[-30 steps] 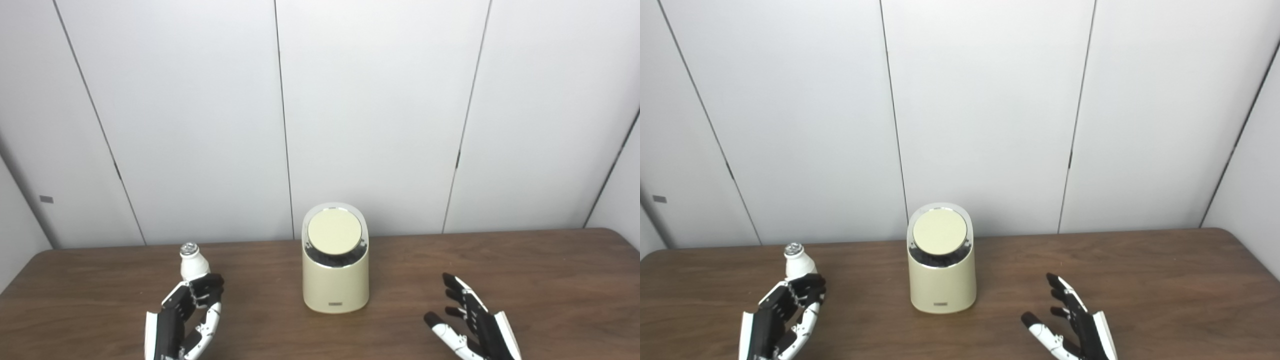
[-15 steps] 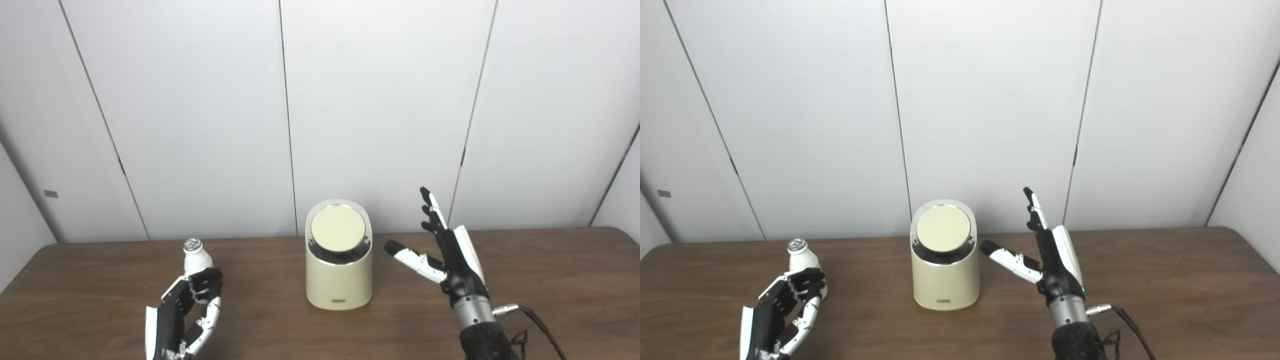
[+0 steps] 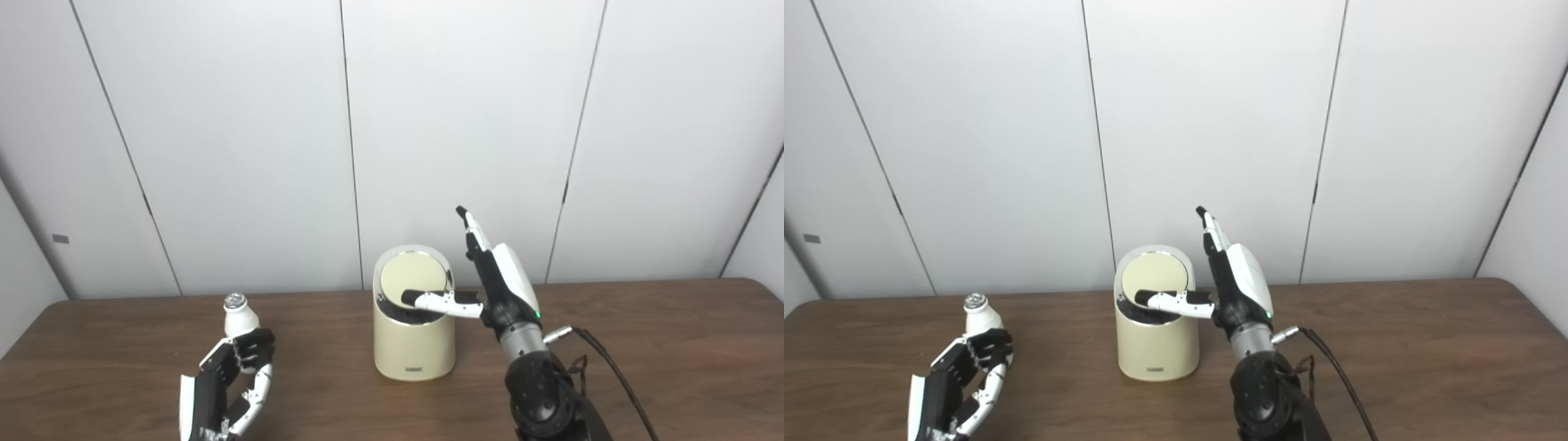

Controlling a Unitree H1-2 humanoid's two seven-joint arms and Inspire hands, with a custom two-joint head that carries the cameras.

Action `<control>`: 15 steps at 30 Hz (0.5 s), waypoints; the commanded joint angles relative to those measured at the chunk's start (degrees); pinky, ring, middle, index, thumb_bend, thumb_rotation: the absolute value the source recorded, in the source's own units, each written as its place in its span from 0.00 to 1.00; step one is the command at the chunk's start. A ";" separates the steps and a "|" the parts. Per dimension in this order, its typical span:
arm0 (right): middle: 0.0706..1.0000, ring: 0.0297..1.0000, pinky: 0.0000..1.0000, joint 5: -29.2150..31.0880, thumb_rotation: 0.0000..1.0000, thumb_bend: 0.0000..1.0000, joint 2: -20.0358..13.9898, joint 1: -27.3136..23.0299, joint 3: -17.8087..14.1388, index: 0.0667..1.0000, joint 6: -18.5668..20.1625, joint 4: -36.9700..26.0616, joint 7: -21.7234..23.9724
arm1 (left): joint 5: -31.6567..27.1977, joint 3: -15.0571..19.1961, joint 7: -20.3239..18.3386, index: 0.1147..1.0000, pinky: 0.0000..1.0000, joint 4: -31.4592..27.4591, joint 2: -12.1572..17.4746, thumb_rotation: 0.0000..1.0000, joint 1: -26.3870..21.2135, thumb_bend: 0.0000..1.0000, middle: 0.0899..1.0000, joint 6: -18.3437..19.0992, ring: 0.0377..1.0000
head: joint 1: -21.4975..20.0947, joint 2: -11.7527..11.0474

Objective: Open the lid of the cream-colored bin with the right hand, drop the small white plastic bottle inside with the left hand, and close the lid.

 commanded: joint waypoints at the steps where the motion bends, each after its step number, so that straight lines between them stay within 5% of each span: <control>1: 1.00 1.00 0.96 -1.26 0.46 0.98 0.40 -3.81 0.15 1.00 -0.06 -0.26 -0.88 | 0.84 -0.22 0.24 0.57 0.54 3.39 -0.09 0.13 1.81 0.24 0.60 -0.31 0.60 | 0.01 0.03; 15: 1.00 1.00 1.00 -3.57 0.43 0.95 1.34 -6.63 0.77 1.00 0.75 7.23 -3.32 | 0.55 -0.26 0.27 0.57 0.54 3.27 -0.54 0.14 1.83 0.25 0.60 -0.26 0.60 | 0.15 0.02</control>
